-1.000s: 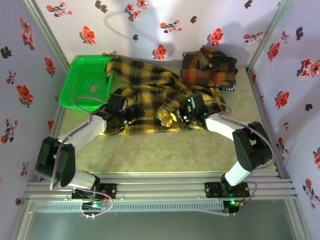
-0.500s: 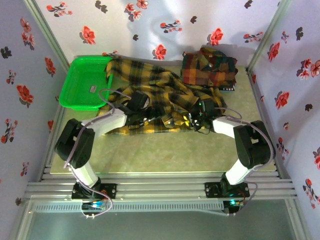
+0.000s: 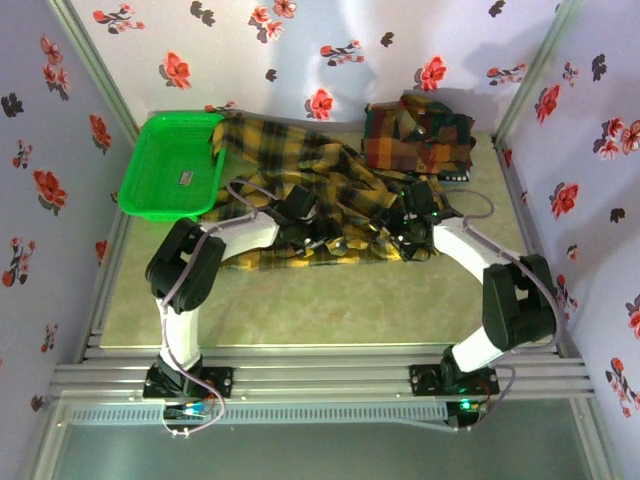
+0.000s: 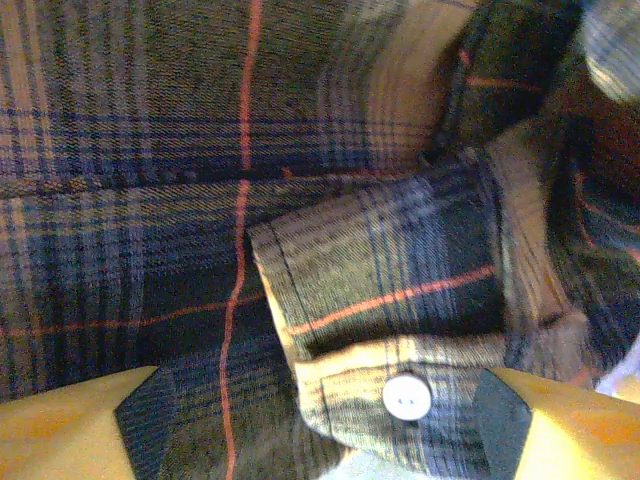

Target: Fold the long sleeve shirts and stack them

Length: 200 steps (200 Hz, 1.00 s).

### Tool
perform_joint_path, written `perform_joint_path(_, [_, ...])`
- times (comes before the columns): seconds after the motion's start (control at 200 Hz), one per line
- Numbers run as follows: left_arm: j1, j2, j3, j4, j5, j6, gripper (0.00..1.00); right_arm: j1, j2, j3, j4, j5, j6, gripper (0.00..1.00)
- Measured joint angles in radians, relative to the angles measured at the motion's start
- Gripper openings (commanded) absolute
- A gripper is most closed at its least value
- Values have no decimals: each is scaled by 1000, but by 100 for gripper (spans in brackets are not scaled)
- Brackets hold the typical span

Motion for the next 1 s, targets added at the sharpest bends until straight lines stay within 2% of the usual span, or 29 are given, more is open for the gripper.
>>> perform_joint_path(0.205, [-1,31,25,16,0,-48,69,0,-34,-52,-73,40,-88,82])
perform_joint_path(0.49, [-8,69,65,23,0,-72,53,-1,-34,-129,-90,55,-123,82])
perform_joint_path(0.625, [-10,75,74,14,0,-74,42,-2,-34,-144,-90,58,-124,82])
perform_joint_path(0.835, [-12,98,104,-1,0,-76,11,-2,-34,-159,-89,58,-124,82])
perform_joint_path(1.0, [-13,101,137,-56,-6,-37,2,-14,-34,-165,-89,59,-132,82])
